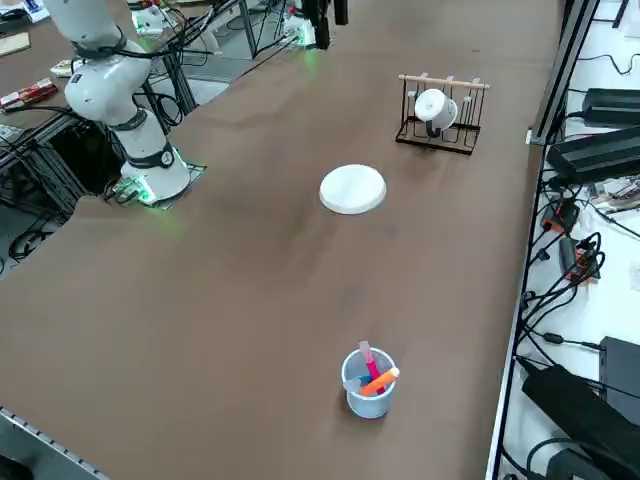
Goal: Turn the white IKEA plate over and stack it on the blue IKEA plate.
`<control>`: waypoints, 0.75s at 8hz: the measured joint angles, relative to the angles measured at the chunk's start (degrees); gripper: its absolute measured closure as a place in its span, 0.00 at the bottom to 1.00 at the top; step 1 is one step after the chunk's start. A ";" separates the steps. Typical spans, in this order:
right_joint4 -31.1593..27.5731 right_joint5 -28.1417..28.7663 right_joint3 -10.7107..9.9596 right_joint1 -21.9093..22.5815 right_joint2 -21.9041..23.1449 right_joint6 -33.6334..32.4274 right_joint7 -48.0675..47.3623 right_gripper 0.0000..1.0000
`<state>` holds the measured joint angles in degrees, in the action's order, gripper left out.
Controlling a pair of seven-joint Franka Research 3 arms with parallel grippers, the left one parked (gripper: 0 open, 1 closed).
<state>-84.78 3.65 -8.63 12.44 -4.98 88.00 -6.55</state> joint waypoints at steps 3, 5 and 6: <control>0.93 -0.51 5.00 -5.82 -1.75 0.24 0.25 0.00; 0.94 -1.27 14.07 -14.83 -1.94 0.24 0.26 0.00; 0.94 -1.68 14.91 -15.69 -1.97 0.24 0.27 0.00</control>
